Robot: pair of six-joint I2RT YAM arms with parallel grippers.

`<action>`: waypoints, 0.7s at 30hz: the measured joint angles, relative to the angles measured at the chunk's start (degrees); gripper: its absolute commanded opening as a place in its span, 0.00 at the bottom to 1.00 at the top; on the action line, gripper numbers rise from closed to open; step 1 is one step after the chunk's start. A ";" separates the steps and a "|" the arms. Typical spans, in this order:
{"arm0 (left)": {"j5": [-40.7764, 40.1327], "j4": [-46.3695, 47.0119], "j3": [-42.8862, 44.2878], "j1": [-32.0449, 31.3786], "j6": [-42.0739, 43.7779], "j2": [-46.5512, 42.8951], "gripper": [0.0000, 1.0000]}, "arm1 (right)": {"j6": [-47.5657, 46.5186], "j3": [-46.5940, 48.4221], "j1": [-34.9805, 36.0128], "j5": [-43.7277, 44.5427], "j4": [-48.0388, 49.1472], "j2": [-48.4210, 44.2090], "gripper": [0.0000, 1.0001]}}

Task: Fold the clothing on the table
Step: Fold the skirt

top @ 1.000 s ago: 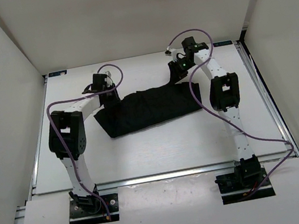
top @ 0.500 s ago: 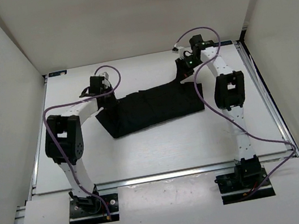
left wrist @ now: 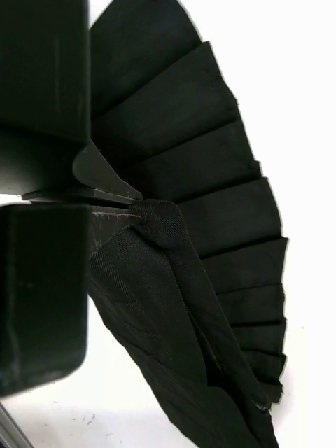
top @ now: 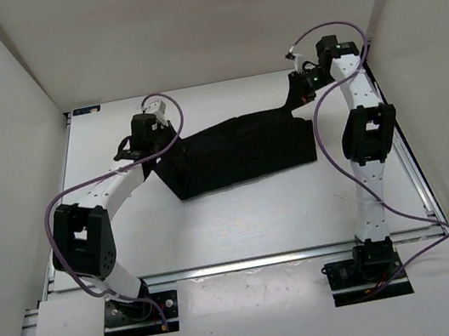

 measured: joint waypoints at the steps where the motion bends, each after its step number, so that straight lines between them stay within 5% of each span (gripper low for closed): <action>1: 0.07 0.22 -0.76 -0.02 -0.22 -0.26 0.00 | -0.66 -0.17 0.17 0.02 -1.09 0.02 0.00; 9: 0.17 0.26 -3.82 0.11 -2.12 0.02 0.02 | -0.33 0.76 2.01 0.81 -2.21 2.54 0.00; 19: 1.09 0.70 2.67 1.95 -4.07 10.25 0.05 | 4.79 7.48 2.12 4.50 1.16 9.68 0.00; 21: 1.18 0.57 2.82 2.08 -4.13 11.76 0.15 | 5.53 7.48 2.16 5.55 1.27 10.97 0.00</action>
